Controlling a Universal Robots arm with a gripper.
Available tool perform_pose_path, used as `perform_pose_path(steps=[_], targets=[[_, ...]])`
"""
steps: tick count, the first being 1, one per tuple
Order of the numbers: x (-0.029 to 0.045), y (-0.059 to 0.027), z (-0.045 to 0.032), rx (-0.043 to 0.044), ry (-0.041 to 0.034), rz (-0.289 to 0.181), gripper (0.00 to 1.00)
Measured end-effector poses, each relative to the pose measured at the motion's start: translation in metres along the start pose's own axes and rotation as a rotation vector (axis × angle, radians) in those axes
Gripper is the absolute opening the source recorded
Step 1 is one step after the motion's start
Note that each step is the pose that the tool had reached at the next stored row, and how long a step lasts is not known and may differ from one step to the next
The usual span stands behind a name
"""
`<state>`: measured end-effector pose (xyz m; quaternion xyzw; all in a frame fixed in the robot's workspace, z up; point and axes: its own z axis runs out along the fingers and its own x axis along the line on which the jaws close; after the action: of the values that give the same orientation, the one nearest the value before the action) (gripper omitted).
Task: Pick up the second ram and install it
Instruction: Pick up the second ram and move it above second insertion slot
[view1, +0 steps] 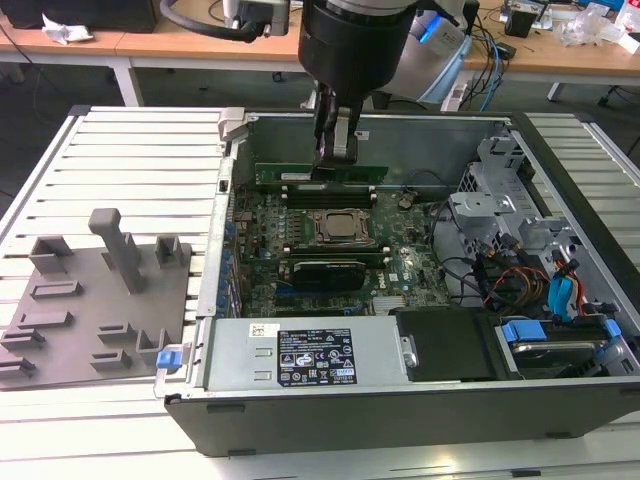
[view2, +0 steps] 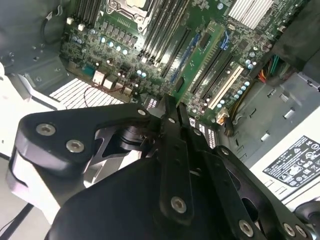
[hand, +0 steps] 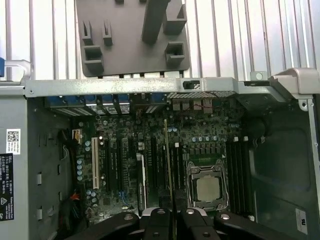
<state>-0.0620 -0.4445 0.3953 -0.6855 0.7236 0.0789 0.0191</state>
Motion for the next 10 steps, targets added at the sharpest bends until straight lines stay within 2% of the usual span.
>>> perform_pose_path(steps=[10], targets=[[0.0019,-0.0104,0.017,-0.0025,0.0002,0.0,0.14]])
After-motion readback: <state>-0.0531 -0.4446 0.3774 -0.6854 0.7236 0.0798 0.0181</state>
